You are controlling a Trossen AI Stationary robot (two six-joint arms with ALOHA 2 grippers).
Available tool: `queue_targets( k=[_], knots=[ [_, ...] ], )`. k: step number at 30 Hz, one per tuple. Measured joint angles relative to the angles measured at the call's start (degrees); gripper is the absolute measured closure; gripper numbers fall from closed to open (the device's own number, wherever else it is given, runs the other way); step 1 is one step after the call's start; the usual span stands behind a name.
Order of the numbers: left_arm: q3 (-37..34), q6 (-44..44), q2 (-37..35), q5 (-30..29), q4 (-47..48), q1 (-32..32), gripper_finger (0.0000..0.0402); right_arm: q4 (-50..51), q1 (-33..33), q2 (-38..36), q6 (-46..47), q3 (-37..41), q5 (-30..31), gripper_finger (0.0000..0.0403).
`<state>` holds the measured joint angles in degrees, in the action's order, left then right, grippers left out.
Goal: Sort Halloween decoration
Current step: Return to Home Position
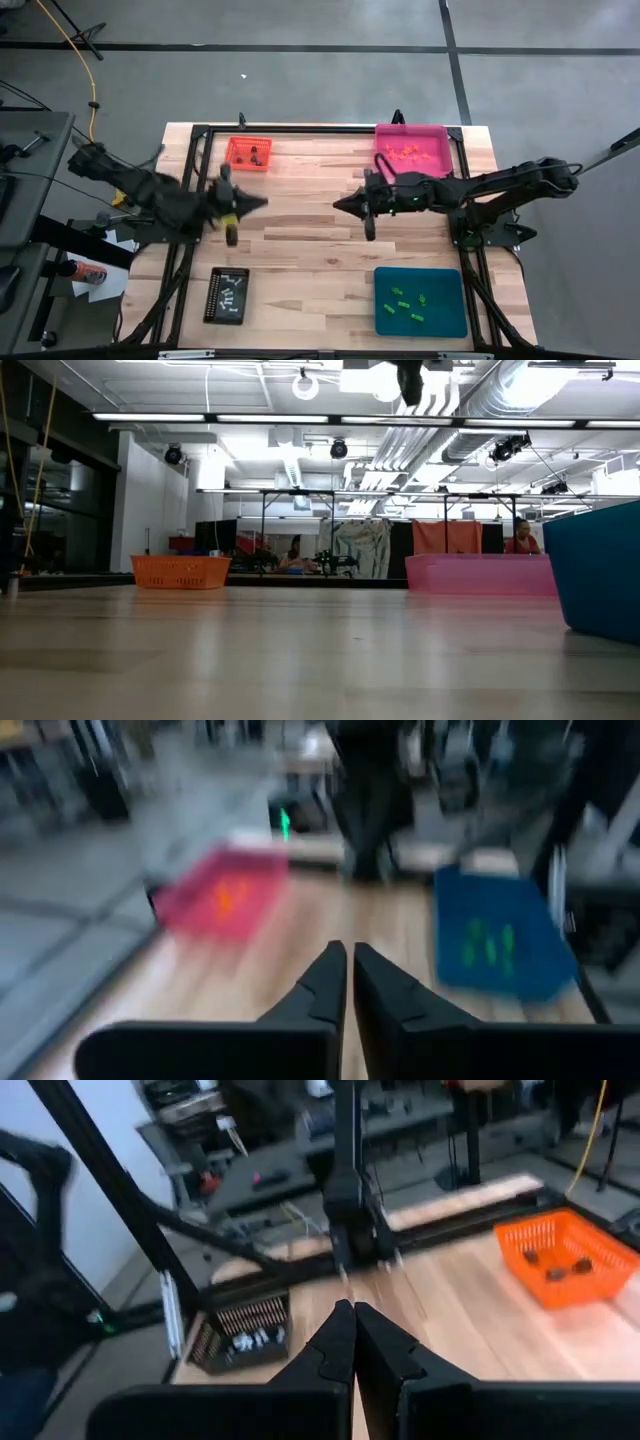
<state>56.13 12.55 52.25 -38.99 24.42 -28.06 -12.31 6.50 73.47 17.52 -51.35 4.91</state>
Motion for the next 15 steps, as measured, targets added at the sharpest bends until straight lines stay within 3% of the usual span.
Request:
queue_targets(
  k=[4,8,11,15],
  knots=[
    [-6.79,-9.95,-6.42,10.12,-18.31,9.65,0.0400,-2.89,-0.13,-2.92,0.00,0.00,0.03,0.0402],
    [-15.38,-8.03,-8.39,21.67,-33.46,18.35,0.0401,-3.32,-0.13,-5.74,-3.09,0.00,1.22,0.0402],
    [-20.53,-3.68,-7.74,27.55,-38.47,21.84,0.0401,-3.29,-0.13,-6.85,-4.98,0.00,2.13,0.0402],
    [-23.62,-0.65,-6.79,28.58,-40.72,22.60,0.0401,-3.07,-0.13,-6.93,-4.98,0.00,2.87,0.0402]
  ],
)
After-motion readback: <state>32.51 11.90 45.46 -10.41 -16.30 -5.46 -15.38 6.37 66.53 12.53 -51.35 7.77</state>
